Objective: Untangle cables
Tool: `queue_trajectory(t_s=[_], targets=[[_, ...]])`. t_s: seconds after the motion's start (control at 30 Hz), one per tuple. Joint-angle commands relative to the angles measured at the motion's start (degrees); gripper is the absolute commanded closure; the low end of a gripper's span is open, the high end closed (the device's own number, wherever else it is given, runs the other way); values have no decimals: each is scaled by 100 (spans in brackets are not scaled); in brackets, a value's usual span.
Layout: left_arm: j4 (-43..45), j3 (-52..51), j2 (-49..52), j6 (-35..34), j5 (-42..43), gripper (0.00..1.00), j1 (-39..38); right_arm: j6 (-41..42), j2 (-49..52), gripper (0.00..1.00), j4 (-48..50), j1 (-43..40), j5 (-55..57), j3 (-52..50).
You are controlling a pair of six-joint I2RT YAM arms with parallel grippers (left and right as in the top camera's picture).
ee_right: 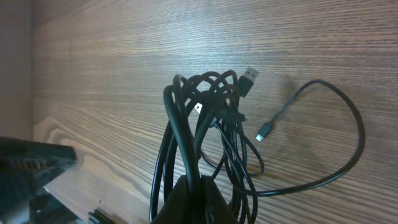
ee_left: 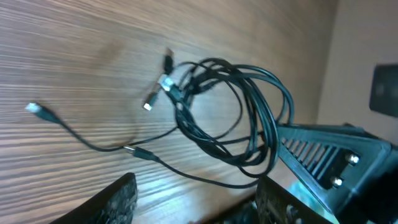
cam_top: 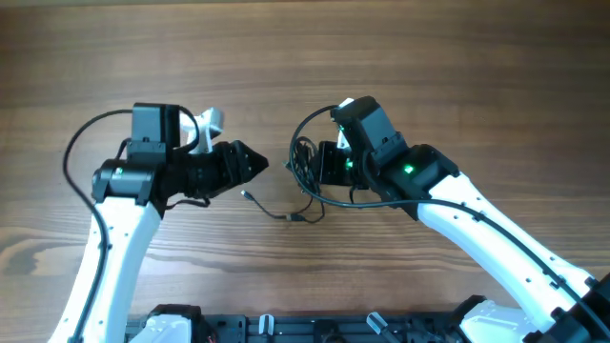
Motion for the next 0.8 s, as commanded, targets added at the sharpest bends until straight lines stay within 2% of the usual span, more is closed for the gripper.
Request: queue_trajectory(t_s=[0.0, 0.2, 0.27, 0.4, 0.53, 0.77], targets=[[249, 98, 240, 334, 673, 37, -2, -11, -92, 96, 35, -7, -142, 83], [846, 98, 686, -560, 741, 37, -2, -118, -92, 96, 46, -7, -286, 81], [973, 98, 824, -732, 748, 40, -26, -109, -92, 96, 46, -7, -289, 81], [1191, 98, 922, -761, 741, 44, -356, -98, -92, 96, 59, -7, -282, 81], [1609, 98, 1075, -1499, 664, 47, -667, -42, -92, 96, 57, -7, -284, 81], [2354, 98, 1613, -1926, 1067, 50, -1099, -44, -92, 96, 59, -7, -262, 81]])
